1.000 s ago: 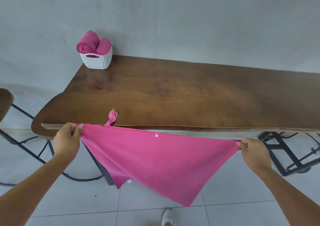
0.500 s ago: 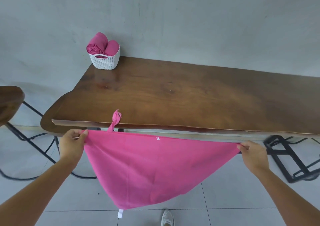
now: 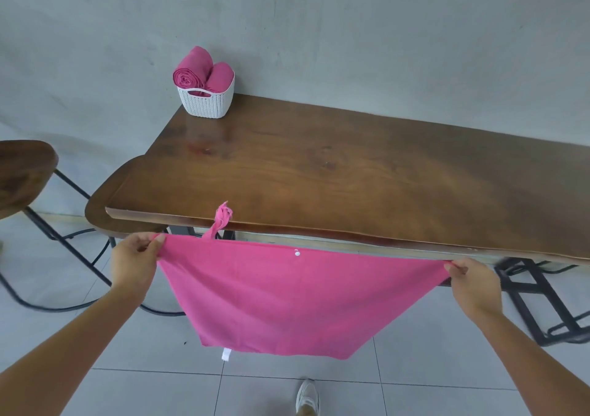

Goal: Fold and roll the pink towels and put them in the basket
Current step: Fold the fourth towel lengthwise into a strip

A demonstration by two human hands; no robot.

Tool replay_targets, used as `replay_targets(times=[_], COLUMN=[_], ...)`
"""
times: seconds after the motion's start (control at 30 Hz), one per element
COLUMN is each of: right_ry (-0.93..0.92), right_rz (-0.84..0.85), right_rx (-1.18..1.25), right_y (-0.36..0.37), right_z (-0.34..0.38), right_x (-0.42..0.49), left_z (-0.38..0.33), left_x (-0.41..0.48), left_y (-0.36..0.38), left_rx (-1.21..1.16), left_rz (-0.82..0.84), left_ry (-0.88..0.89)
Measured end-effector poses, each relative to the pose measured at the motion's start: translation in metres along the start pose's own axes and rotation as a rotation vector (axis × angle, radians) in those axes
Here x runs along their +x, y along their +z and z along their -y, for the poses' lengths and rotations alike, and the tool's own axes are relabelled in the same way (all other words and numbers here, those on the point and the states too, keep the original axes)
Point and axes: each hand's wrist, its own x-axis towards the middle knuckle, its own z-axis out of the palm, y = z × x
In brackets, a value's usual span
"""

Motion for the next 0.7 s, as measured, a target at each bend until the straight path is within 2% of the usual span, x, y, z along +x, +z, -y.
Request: replay_targets(times=[0.23,0.4,0.53,0.7], right_ry=[-0.005,-0.007,0.03,0.072], right_rz=[-0.107,-0.15,-0.127,-0.1], right_rx=[0.038,0.017,0.011,0.124], right_y=[-0.017,-0.022,-0.015,-0.002], right_z=[0.011,0.007,0.001,-0.001], right_x=[0.033,0.067,0.099,0.136], left_z=[-0.052,-0.08,-0.095,-0.096], left_x=[0.013,0.027,0.037,0.052], left_y=[0.025,0.059,0.09,0.125], left_rx=[-0.019,0.111,0.17,0.198], left_rz=[-0.03,-0.083,-0.125,-0.161], left_ry=[0.138,0.201,0.168,0.095])
